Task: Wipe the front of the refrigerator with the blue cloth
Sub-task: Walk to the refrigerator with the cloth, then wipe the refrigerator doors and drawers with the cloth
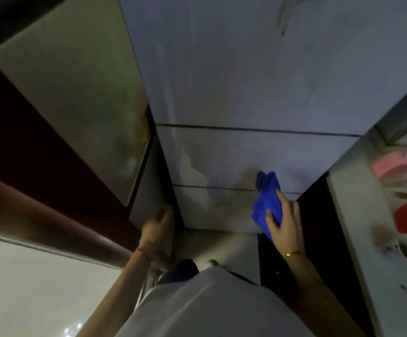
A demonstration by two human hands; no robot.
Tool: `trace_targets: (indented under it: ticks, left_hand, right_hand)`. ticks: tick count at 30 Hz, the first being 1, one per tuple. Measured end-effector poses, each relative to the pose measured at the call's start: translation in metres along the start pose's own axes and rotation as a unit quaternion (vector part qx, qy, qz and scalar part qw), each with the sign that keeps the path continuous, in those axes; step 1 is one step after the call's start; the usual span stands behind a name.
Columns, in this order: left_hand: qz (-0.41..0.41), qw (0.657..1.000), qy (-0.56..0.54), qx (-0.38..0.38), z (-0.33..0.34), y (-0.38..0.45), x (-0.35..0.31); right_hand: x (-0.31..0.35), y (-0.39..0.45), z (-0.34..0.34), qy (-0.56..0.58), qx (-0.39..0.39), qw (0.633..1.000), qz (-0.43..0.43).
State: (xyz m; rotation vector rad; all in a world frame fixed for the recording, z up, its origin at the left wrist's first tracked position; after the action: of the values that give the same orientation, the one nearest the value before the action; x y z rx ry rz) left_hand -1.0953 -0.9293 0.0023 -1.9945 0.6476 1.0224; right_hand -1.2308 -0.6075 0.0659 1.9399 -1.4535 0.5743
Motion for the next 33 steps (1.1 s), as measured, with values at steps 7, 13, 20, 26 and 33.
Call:
trace_targets:
  ticks: [7, 13, 20, 26, 33]
  left_hand:
    - [0.312, 0.926, -0.081, -0.196, -0.064, 0.005, -0.231]
    - [0.485, 0.798, -0.073, -0.349, -0.134, -0.019, -0.372]
    - [0.570, 0.759, -0.136, -0.284, -0.159, -0.011, -0.463]
    - [0.601, 0.736, -0.164, -0.263, -0.160, 0.002, -0.479]
    - [0.611, 0.721, -0.169, -0.280, -0.158, 0.012, -0.480]
  right_hand:
    - [0.157, 0.122, -0.084, 0.084, -0.222, 0.950, -0.201]
    - [0.280, 0.183, -0.167, 0.110, -0.392, 0.853, -0.327]
    - [0.398, 0.255, -0.188, -0.096, -0.414, 0.812, -0.400]
    - [0.378, 0.260, -0.149, -0.266, -0.344, 0.776, -0.458]
    - [0.425, 0.286, -0.211, -0.218, -0.439, 0.768, -0.412]
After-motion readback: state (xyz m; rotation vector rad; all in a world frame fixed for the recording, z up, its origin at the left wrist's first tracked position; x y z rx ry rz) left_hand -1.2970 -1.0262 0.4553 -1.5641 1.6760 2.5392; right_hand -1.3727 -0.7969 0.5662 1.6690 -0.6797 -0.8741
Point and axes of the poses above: each hand's wrist, its own y-axis towards the middle knuckle, its own z-axis out of the palm, x = y × z, the point moved 6 cm from there along y, towards the middle knuckle, and after that the axes turned 1 degree about z, right-handed, at the moved point
